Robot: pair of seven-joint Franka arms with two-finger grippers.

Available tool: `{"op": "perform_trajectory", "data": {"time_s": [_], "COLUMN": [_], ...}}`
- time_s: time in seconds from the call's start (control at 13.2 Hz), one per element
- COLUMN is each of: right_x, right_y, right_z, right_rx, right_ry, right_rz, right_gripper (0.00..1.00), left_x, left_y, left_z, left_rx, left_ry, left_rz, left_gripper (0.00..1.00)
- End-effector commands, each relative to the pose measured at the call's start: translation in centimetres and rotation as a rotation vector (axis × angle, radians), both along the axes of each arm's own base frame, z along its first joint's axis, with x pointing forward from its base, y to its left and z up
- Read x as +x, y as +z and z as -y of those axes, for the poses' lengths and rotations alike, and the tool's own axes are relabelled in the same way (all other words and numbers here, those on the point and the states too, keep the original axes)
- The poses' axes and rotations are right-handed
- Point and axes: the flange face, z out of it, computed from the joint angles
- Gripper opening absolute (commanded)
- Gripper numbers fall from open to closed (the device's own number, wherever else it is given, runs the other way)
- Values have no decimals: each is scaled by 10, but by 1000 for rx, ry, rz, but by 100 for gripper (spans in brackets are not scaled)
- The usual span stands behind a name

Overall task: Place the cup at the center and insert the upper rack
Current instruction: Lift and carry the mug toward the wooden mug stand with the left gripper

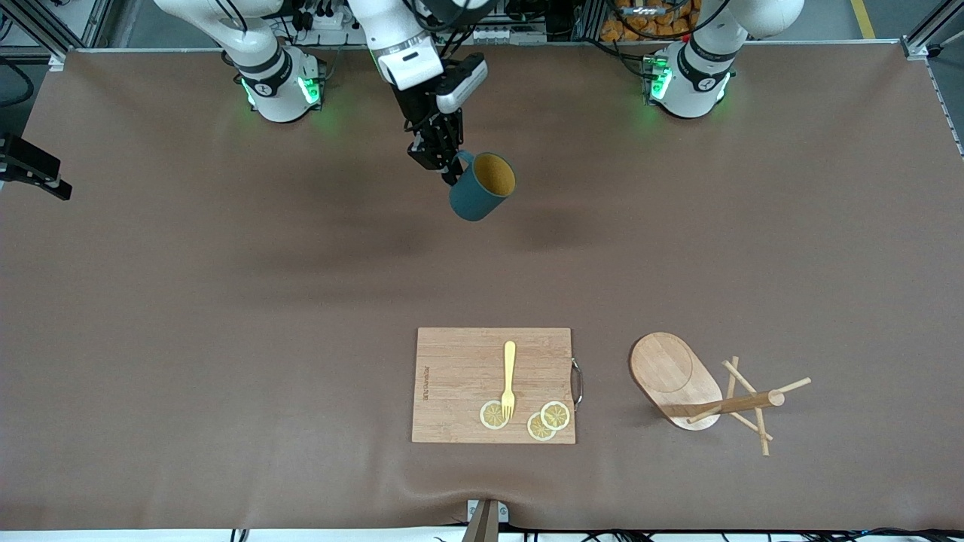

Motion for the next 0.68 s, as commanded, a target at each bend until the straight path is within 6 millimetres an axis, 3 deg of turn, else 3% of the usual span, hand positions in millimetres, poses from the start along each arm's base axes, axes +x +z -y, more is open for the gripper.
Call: {"op": "perform_trajectory", "data": {"time_s": [0.0,0.3,0.61], "right_x": [2,3,4], "right_y": [0,-2,-3], "right_z": [-1,-4,-7], "right_rx": [-8,7,7], "right_ry": [13,5,9], "right_rz": [0,-11,-11], "right_gripper": [100,100,100], "left_x": [21,58,99], "left_y": [26,63,82], "left_z": [-23,-61,-98], "left_rx": [-59,-134,-207], "left_ry": [-15,-49,-71], "left_rz": [-54,-124,-177], "left_gripper": [0,0,0]}}
